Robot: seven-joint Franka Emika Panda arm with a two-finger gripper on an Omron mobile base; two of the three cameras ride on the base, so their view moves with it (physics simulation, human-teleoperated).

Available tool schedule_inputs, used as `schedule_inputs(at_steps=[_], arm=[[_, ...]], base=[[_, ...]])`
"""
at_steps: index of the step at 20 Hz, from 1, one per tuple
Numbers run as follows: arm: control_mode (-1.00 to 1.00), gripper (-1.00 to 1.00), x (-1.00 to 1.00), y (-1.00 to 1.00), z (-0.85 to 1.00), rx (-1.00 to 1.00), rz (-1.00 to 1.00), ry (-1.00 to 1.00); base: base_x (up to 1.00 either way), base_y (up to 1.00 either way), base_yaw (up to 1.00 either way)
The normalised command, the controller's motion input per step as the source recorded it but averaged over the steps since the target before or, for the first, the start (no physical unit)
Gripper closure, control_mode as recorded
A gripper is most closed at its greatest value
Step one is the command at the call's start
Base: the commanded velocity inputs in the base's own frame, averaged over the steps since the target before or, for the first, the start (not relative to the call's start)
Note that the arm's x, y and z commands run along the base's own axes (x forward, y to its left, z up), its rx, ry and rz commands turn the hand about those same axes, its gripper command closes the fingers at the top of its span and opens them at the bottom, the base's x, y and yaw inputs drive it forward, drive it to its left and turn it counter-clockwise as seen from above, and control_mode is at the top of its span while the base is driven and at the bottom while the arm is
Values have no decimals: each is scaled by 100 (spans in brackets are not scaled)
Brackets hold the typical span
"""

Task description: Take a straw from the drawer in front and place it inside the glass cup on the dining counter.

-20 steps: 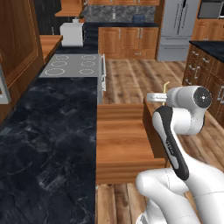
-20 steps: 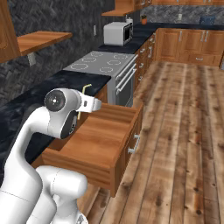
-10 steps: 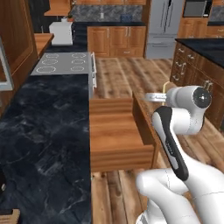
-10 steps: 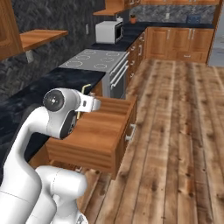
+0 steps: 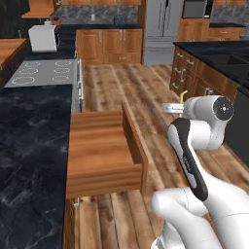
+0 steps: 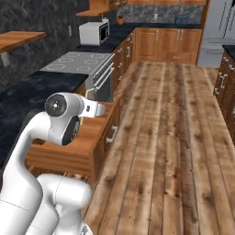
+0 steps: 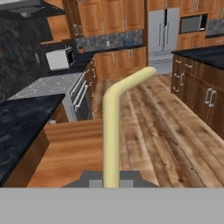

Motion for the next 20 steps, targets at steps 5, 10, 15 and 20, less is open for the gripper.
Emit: schedule_inputs(at_steps=[5,10,15,20], arm=[[100,100,0,0,0,0,0,0],[100,100,0,0,0,0,0,0],[100,100,0,0,0,0,0,0],[100,100,0,0,0,0,0,0]], base=[[0,-76,-12],[0,-70,-9],[0,-68,-7],[0,-71,-7]])
